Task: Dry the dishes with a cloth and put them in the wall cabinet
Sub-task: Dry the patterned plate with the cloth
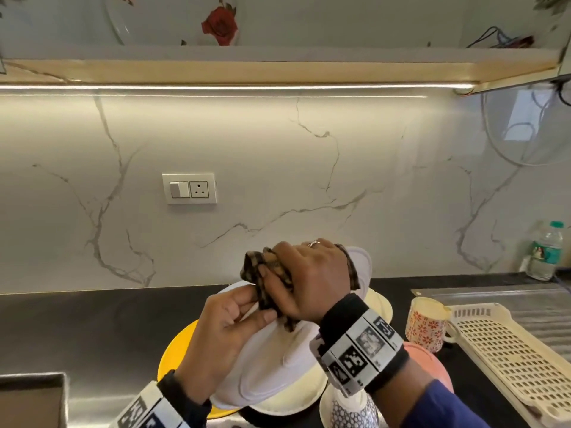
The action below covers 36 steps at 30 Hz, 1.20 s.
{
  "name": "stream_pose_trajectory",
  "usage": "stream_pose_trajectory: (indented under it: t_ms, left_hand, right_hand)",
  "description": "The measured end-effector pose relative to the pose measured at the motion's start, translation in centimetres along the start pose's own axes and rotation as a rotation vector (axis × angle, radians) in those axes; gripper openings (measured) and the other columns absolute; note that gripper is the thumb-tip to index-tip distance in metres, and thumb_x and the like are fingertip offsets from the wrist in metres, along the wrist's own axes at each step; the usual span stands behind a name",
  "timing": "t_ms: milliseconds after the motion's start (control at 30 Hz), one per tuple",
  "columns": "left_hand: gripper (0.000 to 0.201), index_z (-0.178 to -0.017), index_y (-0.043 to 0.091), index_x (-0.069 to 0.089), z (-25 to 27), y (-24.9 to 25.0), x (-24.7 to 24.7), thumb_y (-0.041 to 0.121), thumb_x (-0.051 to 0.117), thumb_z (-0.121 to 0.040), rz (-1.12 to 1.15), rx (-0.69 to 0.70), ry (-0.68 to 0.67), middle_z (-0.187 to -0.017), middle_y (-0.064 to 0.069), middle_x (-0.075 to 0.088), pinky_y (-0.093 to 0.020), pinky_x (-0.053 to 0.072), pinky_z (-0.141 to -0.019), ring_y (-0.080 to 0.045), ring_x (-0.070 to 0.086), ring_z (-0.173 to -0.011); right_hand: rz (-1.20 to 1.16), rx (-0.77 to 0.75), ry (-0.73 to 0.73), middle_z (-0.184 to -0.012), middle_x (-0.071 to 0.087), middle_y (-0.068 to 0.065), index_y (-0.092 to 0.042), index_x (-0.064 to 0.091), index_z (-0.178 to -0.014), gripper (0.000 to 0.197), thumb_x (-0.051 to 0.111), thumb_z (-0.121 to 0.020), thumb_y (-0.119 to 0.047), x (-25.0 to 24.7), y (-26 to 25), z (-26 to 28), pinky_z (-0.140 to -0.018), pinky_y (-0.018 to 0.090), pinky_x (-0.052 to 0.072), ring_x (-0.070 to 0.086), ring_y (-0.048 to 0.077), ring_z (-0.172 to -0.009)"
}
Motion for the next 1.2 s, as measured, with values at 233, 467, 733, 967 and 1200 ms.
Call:
stream_pose_trajectory:
  t_ms: [233,467,733,967,1200]
  left_hand:
    - [0.023,-0.072,0.013,0.075,1.8,1.6,-3.4,0.028,0.082,-0.056,0.21,0.064,0.175,-0.067,-0.004,0.07,-0.016,0.049,-0.057,-0.013,0.063,-0.06]
    - [0.05,-0.088,0.022,0.069,-0.2,0.3,-1.6,0.054,0.08,-0.051,-0.308,-0.059,-0.16,-0.084,-0.006,0.072,-0.032,0.053,-0.071,-0.018,0.068,-0.077]
    - [0.041,-0.07,0.007,0.07,-0.6,0.2,0.1,0.044,0.074,-0.053,-0.283,-0.033,-0.043,-0.063,0.006,0.06,-0.025,0.042,-0.058,-0.008,0.052,-0.06]
    - [0.038,-0.065,0.003,0.071,1.8,1.9,-2.0,0.035,0.079,-0.046,-0.069,0.022,0.066,-0.062,-0.01,0.066,-0.023,0.046,-0.054,-0.018,0.059,-0.056]
    - [0.046,-0.06,0.018,0.074,2.2,3.0,-4.2,0.053,0.087,-0.032,0.127,0.119,0.363,-0.062,0.005,0.069,-0.019,0.052,-0.057,-0.01,0.062,-0.057]
  right_hand:
    - [-0.713,0.971,0.485,-0.048,0.06,-0.014,-0.004,0.069,-0.074,0.034,0.051,-0.082,-0.032,-1.4,16.7,5.3,-0.059,0.022,0.043,0.053,0.003,-0.053]
    - [-0.321,0.764,0.155,-0.066,0.066,0.006,-0.019,0.067,-0.08,0.051,0.034,-0.072,-0.057,-2.3,12.4,3.4,-0.062,0.027,0.042,0.054,0.016,-0.06]
    - [-0.084,0.159,0.048,-0.045,0.054,0.0,-0.014,0.055,-0.065,0.036,0.04,-0.081,-0.043,-1.3,3.5,-1.0,-0.047,0.023,0.038,0.051,0.025,-0.039]
    - [-0.658,0.916,0.309,-0.071,0.062,-0.003,-0.018,0.063,-0.078,0.025,0.048,-0.085,-0.036,0.3,14.7,4.1,-0.068,0.026,0.042,0.055,0.011,-0.068]
    - [-1.275,1.673,0.386,-0.088,0.07,0.002,-0.017,0.066,-0.097,0.036,0.05,-0.09,-0.049,8.1,15.4,15.6,-0.081,0.029,0.053,0.065,0.016,-0.083]
Point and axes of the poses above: each hand's wrist, its own z-axis away from the middle knuckle, its own x-axis out of the palm, y = z × x, the point moved 7 cm from there along -z, towards the middle knuckle
